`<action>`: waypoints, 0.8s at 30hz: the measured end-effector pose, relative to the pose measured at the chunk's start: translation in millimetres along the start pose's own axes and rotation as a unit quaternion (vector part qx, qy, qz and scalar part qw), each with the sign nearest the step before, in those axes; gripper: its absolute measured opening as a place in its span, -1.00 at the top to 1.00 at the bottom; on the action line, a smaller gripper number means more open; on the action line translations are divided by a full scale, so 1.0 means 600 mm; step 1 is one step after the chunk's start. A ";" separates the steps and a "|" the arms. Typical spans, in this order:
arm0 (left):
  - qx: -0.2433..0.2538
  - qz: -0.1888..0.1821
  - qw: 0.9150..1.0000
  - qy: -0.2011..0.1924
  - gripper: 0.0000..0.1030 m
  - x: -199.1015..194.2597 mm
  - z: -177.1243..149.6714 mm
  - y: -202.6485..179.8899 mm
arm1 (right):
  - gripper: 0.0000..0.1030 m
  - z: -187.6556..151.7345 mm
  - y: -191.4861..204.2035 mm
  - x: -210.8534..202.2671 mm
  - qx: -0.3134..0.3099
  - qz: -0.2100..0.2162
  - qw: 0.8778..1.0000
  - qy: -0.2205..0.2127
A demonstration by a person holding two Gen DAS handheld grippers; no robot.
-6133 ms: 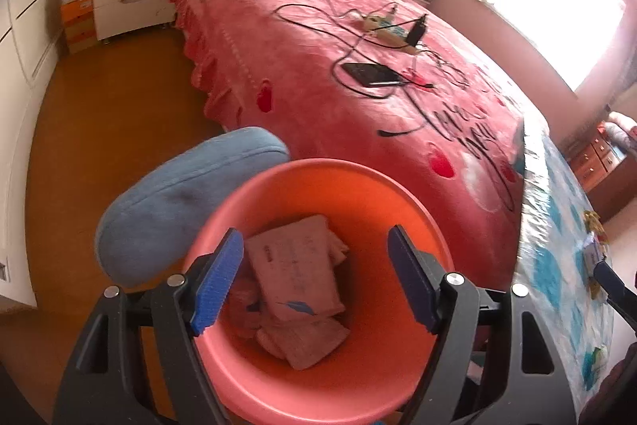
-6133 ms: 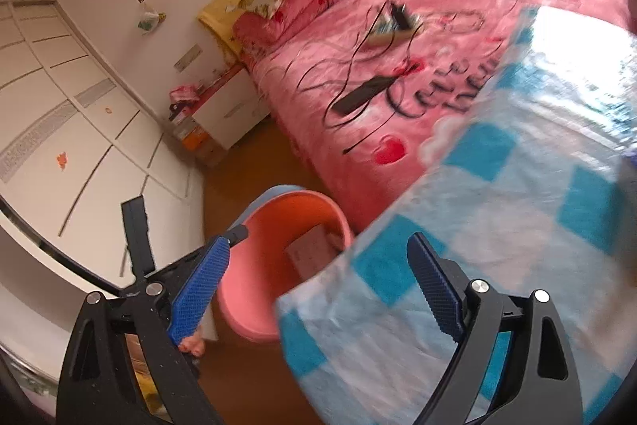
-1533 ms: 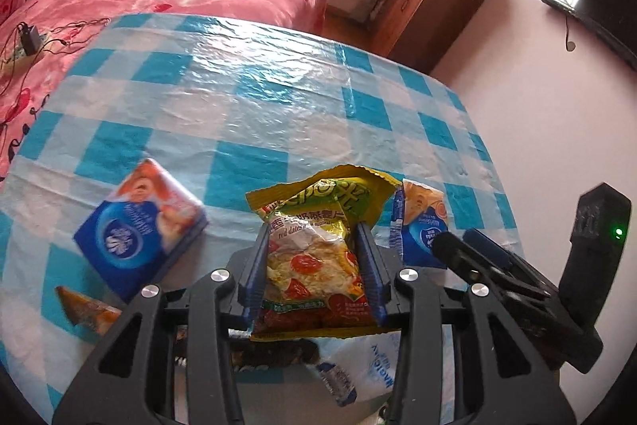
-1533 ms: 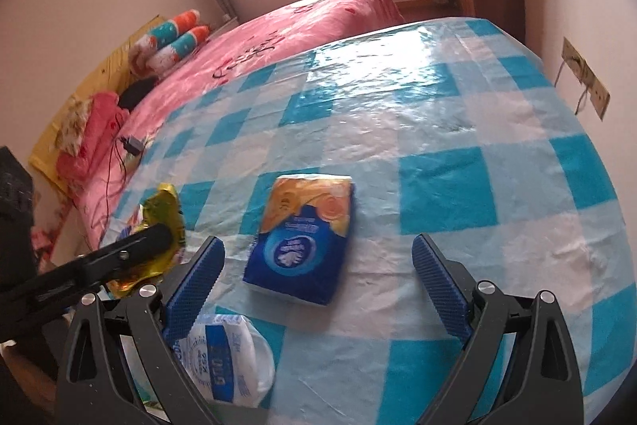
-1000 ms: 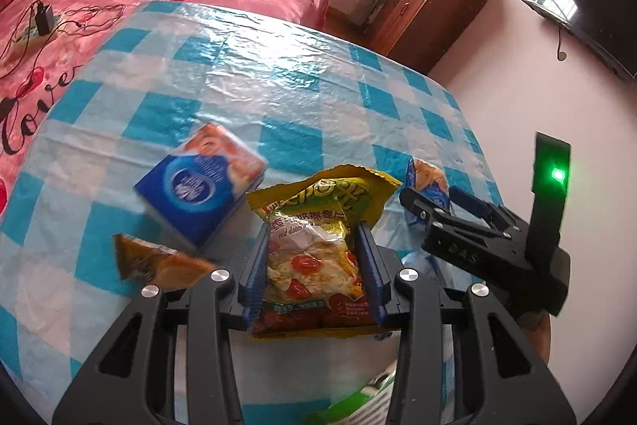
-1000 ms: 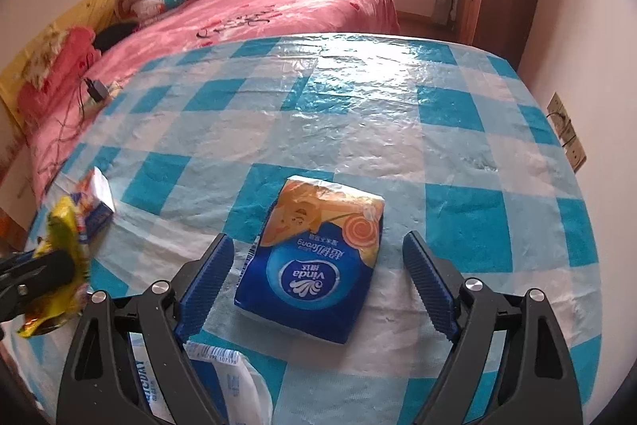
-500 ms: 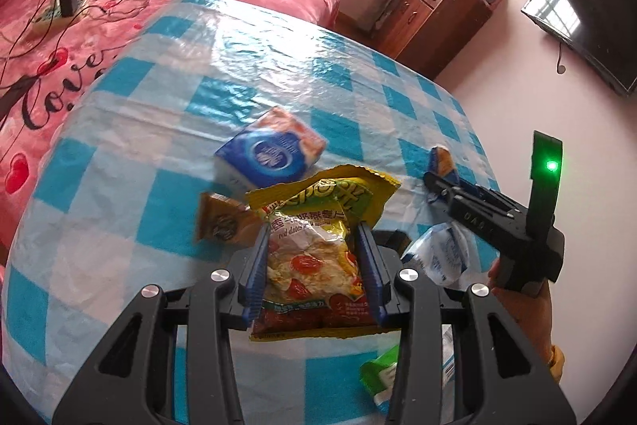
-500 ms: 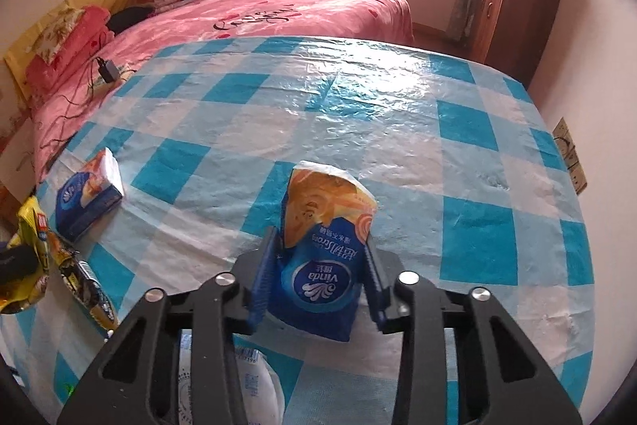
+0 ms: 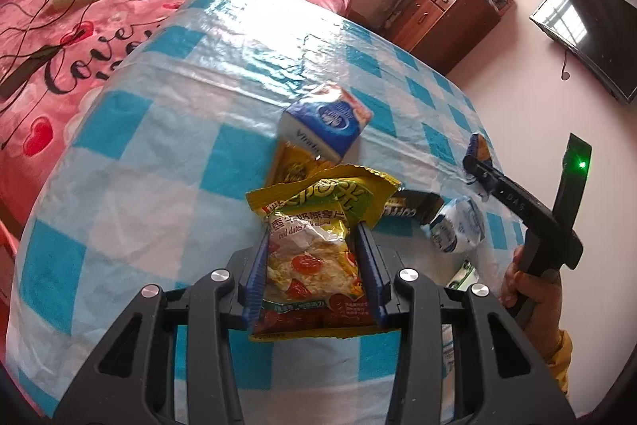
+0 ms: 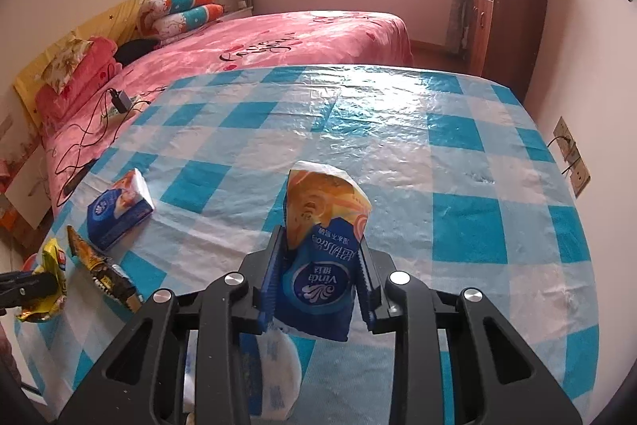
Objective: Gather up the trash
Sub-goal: 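Carry yellow bag and blue tissue pack toward the pink bucket with both tools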
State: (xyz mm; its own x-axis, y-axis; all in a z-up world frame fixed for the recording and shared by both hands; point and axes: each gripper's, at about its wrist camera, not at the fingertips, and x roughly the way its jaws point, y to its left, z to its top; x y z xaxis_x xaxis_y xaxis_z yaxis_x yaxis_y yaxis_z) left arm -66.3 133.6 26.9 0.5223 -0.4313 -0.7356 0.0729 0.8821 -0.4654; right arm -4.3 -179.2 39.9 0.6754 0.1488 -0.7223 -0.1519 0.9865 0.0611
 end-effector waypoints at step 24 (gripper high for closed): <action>-0.043 0.004 0.999 -0.019 0.16 -0.078 -0.058 0.100 | 0.34 -0.013 0.166 -0.103 -0.045 0.103 0.994 -0.002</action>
State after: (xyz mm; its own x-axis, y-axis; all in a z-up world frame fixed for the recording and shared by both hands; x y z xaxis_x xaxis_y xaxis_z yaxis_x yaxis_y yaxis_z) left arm -115.9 200.3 16.3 0.5553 -0.4157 -0.7203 -0.0034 0.8650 -0.5018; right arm -66.7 -90.5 85.5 0.6262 0.3471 -0.6981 -0.3504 0.9252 0.1457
